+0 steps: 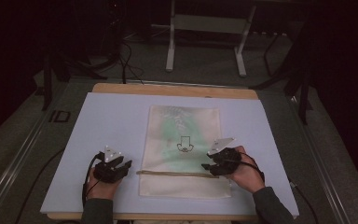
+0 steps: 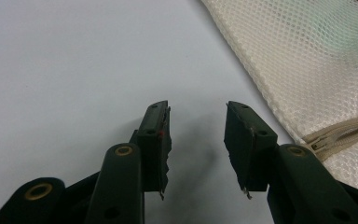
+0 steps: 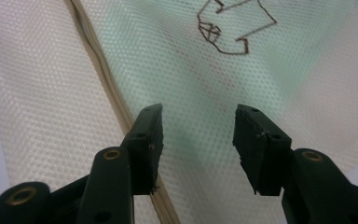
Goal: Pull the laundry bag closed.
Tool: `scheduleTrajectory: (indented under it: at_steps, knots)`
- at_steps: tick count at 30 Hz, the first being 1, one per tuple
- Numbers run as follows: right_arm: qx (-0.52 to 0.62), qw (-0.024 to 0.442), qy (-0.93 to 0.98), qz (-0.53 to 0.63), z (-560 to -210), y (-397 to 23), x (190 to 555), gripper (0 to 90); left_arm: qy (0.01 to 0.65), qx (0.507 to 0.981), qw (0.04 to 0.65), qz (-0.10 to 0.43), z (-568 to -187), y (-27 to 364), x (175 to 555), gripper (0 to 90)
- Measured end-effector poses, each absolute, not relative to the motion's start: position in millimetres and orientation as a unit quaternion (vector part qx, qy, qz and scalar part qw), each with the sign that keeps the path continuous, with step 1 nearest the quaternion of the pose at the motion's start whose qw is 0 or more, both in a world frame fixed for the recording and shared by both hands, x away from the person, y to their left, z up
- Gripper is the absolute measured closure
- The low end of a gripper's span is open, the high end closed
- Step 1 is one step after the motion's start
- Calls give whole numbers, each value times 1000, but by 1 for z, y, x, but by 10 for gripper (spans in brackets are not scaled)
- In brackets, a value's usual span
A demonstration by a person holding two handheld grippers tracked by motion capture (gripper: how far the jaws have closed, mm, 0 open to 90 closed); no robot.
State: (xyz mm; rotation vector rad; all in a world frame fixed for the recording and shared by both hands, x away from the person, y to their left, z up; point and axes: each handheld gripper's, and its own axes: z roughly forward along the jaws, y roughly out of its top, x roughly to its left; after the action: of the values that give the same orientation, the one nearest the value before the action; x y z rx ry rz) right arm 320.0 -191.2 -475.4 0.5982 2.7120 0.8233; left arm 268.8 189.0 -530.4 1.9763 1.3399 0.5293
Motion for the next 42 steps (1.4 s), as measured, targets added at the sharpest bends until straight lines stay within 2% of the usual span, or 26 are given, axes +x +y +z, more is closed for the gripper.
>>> scheduleTrajectory:
  at_steps: [42]
  knots:
    - [127, 93, 948, 277, -480, -119, 317, 531, 514, 759, 344, 202, -529, 189, 268, 595]
